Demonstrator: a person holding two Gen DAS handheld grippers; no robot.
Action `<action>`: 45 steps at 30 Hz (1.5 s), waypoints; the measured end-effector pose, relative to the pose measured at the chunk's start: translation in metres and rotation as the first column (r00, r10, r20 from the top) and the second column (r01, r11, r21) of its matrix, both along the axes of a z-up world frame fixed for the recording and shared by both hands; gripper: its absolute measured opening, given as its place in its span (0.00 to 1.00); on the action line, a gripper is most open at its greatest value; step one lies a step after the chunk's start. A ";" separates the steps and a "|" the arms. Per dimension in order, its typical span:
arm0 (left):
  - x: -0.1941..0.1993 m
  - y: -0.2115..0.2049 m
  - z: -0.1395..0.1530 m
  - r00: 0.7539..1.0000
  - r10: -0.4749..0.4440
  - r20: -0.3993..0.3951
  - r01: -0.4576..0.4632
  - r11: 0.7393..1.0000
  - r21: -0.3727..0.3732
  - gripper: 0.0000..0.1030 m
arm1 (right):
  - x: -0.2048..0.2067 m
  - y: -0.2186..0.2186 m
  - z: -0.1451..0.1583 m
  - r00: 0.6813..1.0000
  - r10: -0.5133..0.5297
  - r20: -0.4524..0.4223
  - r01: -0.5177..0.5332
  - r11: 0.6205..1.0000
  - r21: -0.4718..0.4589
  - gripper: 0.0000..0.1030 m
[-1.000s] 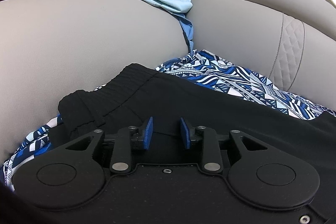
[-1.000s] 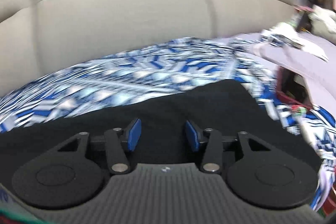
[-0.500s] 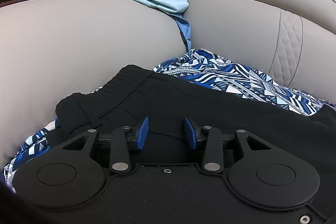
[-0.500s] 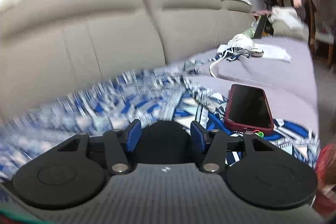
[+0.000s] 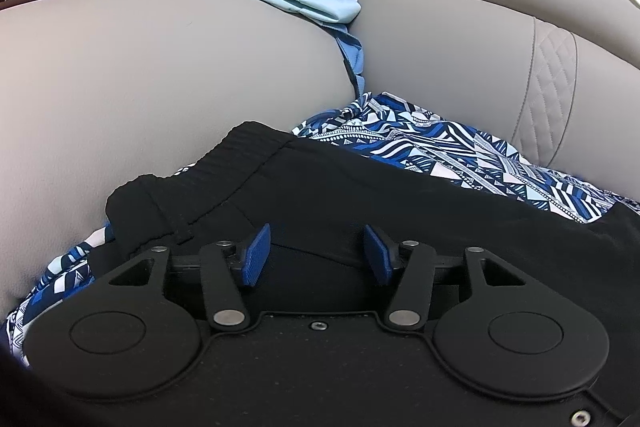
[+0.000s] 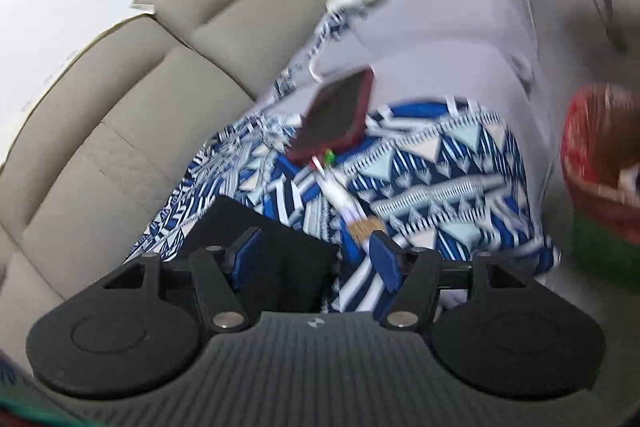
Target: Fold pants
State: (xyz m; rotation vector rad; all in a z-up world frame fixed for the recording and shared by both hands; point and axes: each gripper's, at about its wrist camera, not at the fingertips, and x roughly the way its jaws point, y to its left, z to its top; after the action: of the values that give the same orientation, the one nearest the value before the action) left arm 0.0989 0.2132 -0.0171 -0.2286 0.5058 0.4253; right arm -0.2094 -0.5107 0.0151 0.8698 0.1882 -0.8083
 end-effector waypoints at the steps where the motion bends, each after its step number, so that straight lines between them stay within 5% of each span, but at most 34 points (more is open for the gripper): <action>1: 0.000 0.000 0.000 1.000 0.000 0.000 0.000 1.000 0.001 0.49 | 0.001 -0.003 -0.002 1.000 0.019 0.013 -0.019 1.000 0.019 0.72; 4: 0.000 0.001 0.000 1.000 0.000 0.001 0.000 1.000 -0.002 0.49 | 0.013 -0.009 -0.010 0.997 0.073 0.006 -0.073 0.995 0.067 0.72; 9: 0.000 0.001 0.000 1.000 0.002 0.001 -0.002 1.000 0.002 0.50 | 0.043 -0.012 -0.006 0.992 0.104 -0.069 -0.106 0.994 -0.027 0.71; 13: 0.000 0.001 0.000 1.000 0.001 0.005 -0.001 1.000 -0.003 0.50 | 0.056 0.007 -0.001 0.962 0.230 -0.146 -0.238 0.970 -0.041 0.45; 16: 0.000 0.001 0.000 1.000 0.001 0.004 -0.001 1.000 -0.001 0.50 | 0.070 0.013 0.000 0.944 0.259 -0.205 -0.281 0.956 -0.087 0.56; 18: 0.000 0.001 0.000 1.000 0.001 0.005 -0.001 1.000 -0.003 0.51 | 0.074 0.004 -0.002 0.960 0.232 -0.156 -0.246 0.966 -0.080 0.56; 19: 0.000 0.000 0.000 1.000 0.000 0.006 0.000 1.000 -0.004 0.51 | 0.073 -0.003 -0.003 0.970 0.215 -0.117 -0.223 0.973 -0.064 0.54; 20: 0.000 0.000 -0.001 1.000 -0.001 0.007 0.001 1.000 -0.004 0.52 | 0.073 -0.007 -0.005 0.978 0.191 -0.086 -0.195 0.980 -0.044 0.27; 22: -0.001 0.000 -0.001 1.000 -0.002 0.009 0.002 1.000 -0.005 0.52 | 0.074 -0.014 -0.009 0.988 0.135 -0.069 -0.135 0.991 0.001 0.10; 25: -0.002 0.003 -0.001 1.000 0.001 0.021 0.000 1.000 -0.023 0.52 | 0.084 -0.011 0.003 0.991 0.104 -0.081 -0.104 0.995 0.002 0.09; 28: -0.004 0.004 -0.002 1.000 -0.004 0.030 0.004 0.999 -0.033 0.53 | 0.127 0.031 0.036 0.972 0.169 -0.162 -0.194 0.969 -0.155 0.09; 31: -0.006 0.008 -0.002 0.999 -0.005 0.050 0.008 0.998 -0.060 0.53 | 0.184 0.126 0.065 0.901 0.299 -0.314 -0.406 0.836 -0.369 0.09; 33: -0.007 0.008 -0.002 0.999 0.001 0.054 0.002 0.998 -0.064 0.53 | 0.214 0.212 0.066 0.808 0.397 -0.436 -0.583 0.649 -0.490 0.10; 36: -0.006 0.005 -0.002 0.999 0.011 0.046 -0.008 0.999 -0.052 0.53 | 0.234 0.322 0.038 0.634 0.559 -0.534 -0.771 0.402 -0.494 0.10; 38: -0.006 0.005 -0.002 0.999 0.011 0.044 -0.009 0.999 -0.050 0.54 | 0.239 0.377 0.010 0.511 0.627 -0.588 -0.852 0.278 -0.445 0.10; 40: -0.007 0.006 -0.003 0.999 0.009 0.052 -0.006 0.998 -0.061 0.54 | 0.237 0.414 -0.014 0.433 0.647 -0.628 -0.889 0.195 -0.413 0.11; 42: -0.008 0.009 -0.003 0.998 0.005 0.064 0.000 0.997 -0.078 0.57 | 0.226 0.439 -0.024 0.433 0.615 -0.659 -0.879 0.126 -0.460 0.16; 43: -0.009 0.009 -0.003 0.998 0.002 0.067 0.004 0.997 -0.083 0.58 | 0.222 0.449 -0.028 0.432 0.586 -0.686 -0.875 0.086 -0.477 0.33; 45: -0.009 0.010 -0.003 0.998 -0.006 0.070 0.012 0.996 -0.088 0.61 | 0.217 0.457 -0.033 0.435 0.570 -0.697 -0.868 0.059 -0.493 0.40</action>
State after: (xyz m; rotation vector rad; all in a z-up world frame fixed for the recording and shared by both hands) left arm 0.0903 0.2230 -0.0202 -0.3248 0.4571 0.3850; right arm 0.0072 -0.0541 -0.0175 -0.4005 0.4612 0.0832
